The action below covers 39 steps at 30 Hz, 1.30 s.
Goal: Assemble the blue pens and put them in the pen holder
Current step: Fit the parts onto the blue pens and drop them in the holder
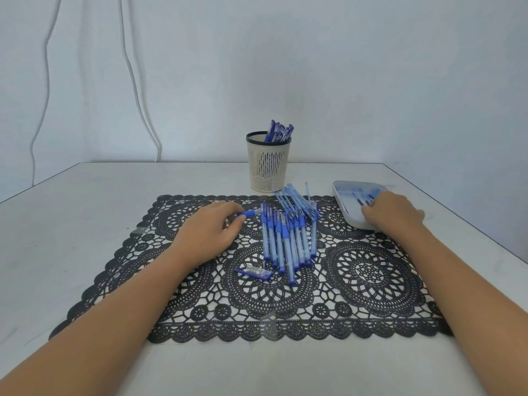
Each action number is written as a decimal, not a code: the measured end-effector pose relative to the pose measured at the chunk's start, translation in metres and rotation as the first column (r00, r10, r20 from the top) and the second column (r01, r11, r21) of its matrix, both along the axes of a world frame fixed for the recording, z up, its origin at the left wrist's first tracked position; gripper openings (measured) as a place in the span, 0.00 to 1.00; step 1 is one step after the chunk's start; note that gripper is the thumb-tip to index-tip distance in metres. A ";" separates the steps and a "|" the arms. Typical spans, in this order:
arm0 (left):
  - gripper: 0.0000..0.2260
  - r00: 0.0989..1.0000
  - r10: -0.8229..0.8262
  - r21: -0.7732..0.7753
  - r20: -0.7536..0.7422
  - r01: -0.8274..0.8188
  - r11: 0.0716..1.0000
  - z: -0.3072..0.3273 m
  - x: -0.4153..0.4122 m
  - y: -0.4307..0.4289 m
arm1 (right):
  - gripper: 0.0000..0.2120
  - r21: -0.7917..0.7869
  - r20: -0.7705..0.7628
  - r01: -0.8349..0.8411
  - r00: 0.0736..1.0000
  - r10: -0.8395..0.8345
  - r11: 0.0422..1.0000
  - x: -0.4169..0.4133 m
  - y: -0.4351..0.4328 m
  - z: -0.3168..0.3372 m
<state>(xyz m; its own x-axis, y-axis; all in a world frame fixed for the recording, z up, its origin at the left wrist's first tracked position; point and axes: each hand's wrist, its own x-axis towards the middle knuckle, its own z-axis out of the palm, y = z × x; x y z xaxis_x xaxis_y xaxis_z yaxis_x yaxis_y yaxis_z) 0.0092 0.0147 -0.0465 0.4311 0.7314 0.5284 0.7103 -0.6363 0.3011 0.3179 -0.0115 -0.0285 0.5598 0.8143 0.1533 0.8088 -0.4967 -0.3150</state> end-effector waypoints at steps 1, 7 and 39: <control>0.10 1.000 0.000 0.000 0.000 0.000 1.000 0.000 0.000 0.000 | 0.05 0.016 -0.037 -0.010 0.999 0.011 1.000 0.000 0.001 -0.001; 0.10 1.000 -0.004 0.003 0.004 0.004 1.000 -0.001 0.000 0.001 | 0.07 -0.022 -0.106 -0.001 0.994 -0.001 1.000 -0.003 0.004 0.003; 0.16 0.996 -0.083 -0.029 0.026 0.084 0.996 -0.002 -0.003 0.004 | 0.09 0.506 -0.187 -0.502 0.730 0.657 0.702 -0.078 -0.026 0.012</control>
